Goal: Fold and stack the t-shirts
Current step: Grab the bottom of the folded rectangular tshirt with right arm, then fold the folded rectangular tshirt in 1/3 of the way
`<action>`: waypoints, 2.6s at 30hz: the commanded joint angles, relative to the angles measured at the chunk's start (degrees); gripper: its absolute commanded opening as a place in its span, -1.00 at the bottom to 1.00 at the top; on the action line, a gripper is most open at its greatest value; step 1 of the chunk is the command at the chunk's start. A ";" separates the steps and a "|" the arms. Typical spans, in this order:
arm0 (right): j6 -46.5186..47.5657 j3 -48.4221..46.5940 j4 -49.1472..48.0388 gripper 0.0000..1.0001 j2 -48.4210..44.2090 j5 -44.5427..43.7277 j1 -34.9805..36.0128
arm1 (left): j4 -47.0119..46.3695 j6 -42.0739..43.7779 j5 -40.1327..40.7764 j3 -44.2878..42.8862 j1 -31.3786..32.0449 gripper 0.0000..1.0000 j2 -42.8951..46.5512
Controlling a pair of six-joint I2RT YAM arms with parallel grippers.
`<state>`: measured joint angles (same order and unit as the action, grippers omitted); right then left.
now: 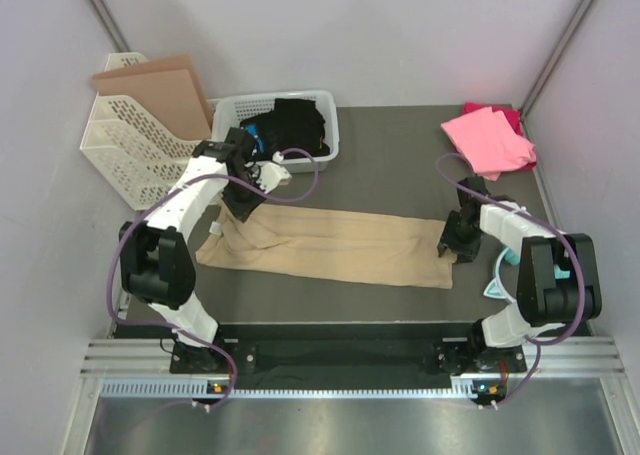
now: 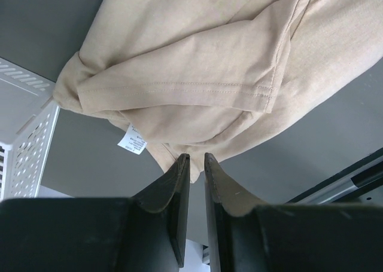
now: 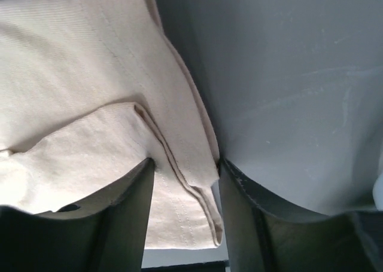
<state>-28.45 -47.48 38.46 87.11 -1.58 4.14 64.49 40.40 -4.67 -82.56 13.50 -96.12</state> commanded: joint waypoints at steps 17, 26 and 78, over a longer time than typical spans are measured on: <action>-1.79 6.18 -10.95 -1.00 2.20 8.80 -0.54 | -0.59 0.73 4.14 0.92 0.21 -0.57 5.15; -2.58 0.21 0.12 -1.00 -10.81 -3.24 -1.59 | -0.59 1.61 6.60 1.09 0.21 -0.57 5.94; -13.13 -44.18 9.44 -1.00 24.59 -8.17 42.00 | -1.65 7.67 9.41 8.56 -4.88 -0.57 14.64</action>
<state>-40.82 -87.22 47.46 109.38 -9.93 43.42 64.20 46.89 5.43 -74.35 9.32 -83.50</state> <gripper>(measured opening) 0.029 0.215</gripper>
